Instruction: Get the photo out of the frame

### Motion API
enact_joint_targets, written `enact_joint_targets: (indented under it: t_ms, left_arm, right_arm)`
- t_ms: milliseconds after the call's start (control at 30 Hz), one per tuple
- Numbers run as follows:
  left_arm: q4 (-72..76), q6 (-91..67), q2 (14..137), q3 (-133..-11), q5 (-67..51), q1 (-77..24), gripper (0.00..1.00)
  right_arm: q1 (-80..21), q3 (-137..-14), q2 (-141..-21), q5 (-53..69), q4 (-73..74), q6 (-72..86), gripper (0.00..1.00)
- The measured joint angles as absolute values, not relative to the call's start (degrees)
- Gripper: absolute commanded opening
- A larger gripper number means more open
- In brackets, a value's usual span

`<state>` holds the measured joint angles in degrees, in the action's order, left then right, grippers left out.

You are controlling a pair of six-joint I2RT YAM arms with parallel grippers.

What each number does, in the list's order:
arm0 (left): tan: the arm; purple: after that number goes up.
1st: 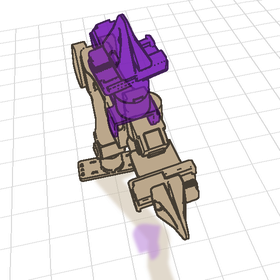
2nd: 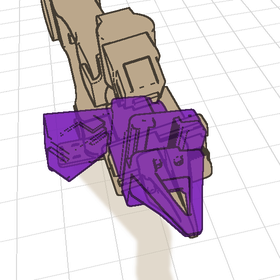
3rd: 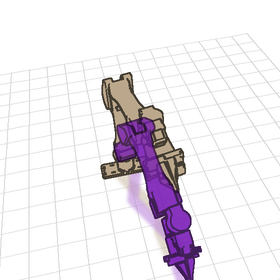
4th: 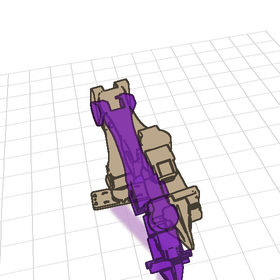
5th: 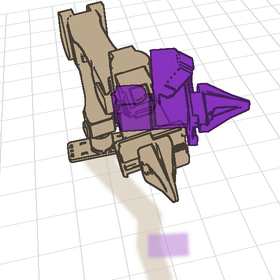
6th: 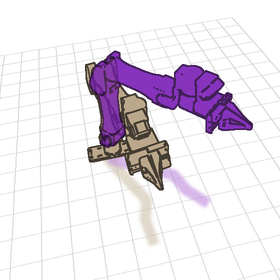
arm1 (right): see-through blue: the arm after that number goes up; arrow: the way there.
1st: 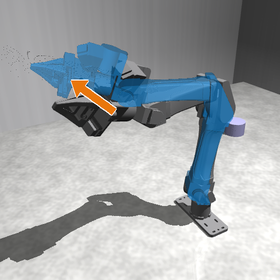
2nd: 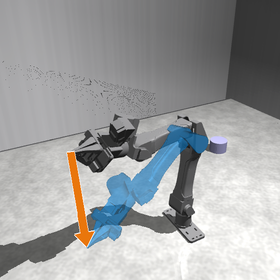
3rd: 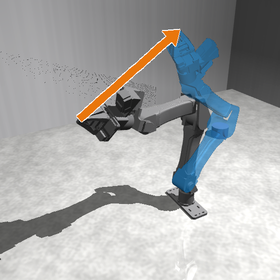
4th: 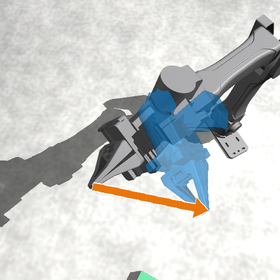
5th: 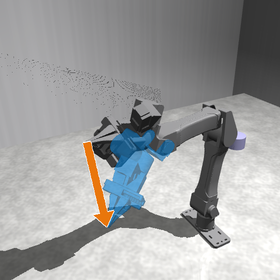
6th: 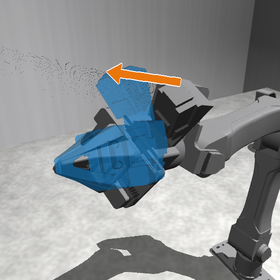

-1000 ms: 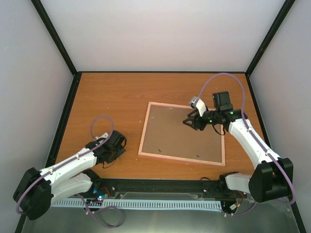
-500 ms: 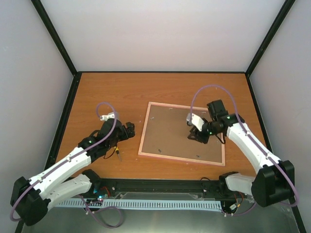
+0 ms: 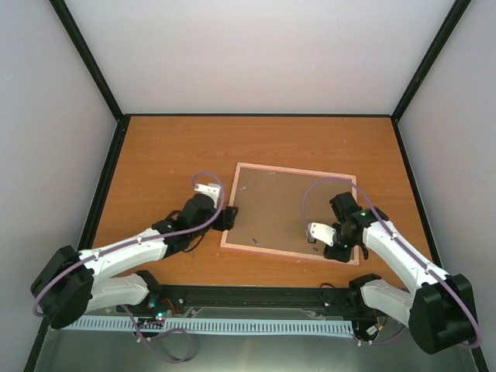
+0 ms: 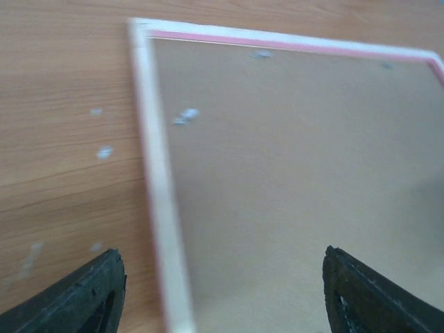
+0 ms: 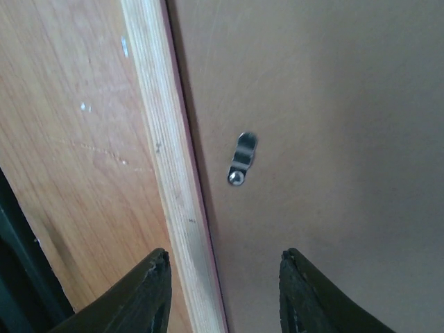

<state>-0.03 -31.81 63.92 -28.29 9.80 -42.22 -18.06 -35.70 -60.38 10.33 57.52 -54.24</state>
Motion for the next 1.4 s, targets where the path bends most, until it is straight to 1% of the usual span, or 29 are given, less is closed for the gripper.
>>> enact_joint_targets:
  t_ms: [100,233,367,533,600,667,733,867,900,933,967,1033,1067,1267,1400]
  left_arm:
    - [0.54,-26.83,65.78,-30.52,8.29,-47.05,0.72]
    - [2.13,-21.32,66.26,-31.53,5.56,-49.43,0.65]
    - [2.2,-17.06,66.26,-31.53,3.44,-51.09,0.66]
    - [2.17,-14.52,65.76,-31.2,4.03,-53.15,0.66]
    - [2.2,-14.09,65.49,-31.05,4.05,-53.23,0.65]
    - [2.2,-13.54,65.52,-31.03,4.05,-53.34,0.64]
    - [2.31,-12.58,65.71,-31.0,4.25,-54.19,0.64]
    - [3.95,-9.17,68.62,-31.0,7.07,-59.37,0.67]
    - [4.34,-8.01,69.87,-31.03,8.32,-61.19,0.69]
    - [4.62,-6.72,71.13,-31.03,9.39,-62.96,0.7]
    - [4.75,-5.5,72.44,-31.05,10.52,-64.64,0.7]
    - [4.69,-3.03,75.31,-31.48,13.23,-67.83,0.71]
    - [4.69,-1.89,76.53,-31.73,14.17,-69.01,0.71]
    - [4.05,5.65,83.15,-35.57,20.38,-74.85,0.71]
    - [3.46,10.48,85.78,-38.61,22.74,-76.82,0.71]
  right_arm:
    - [-18.06,-33.89,-60.99,8.56,57.1,-54.87,0.43]
    - [-18.06,-33.12,-61.6,7.27,56.31,-55.79,0.42]
    - [-18.06,-31.83,-62.28,5.82,54.96,-56.84,0.4]
    - [-18.15,-29.98,-62.7,4.6,54.08,-58.0,0.37]
    - [-18.15,-29.89,-62.57,4.43,53.91,-58.26,0.34]
    - [-18.15,-29.82,-62.46,4.47,54.0,-58.67,0.28]
    - [-18.15,-29.61,-62.13,4.54,53.93,-59.16,0.26]
    - [-18.15,-29.21,-61.45,4.54,53.71,-59.42,0.27]
    - [-18.15,-29.17,-61.34,4.56,53.65,-59.42,0.26]
    - [-18.15,-29.17,-61.32,4.58,53.6,-59.42,0.21]
    - [-18.15,-29.15,-61.32,4.58,53.54,-59.4,0.14]
    - [-18.15,-29.12,-61.34,4.62,53.54,-59.51,0.06]
    - [-18.17,-29.19,-61.32,4.67,53.34,-59.83,0.03]
    - [-18.33,-29.52,-60.55,4.99,53.15,-60.45,0.03]
    - [-18.33,-30.39,-58.83,6.0,55.02,-60.25,0.03]
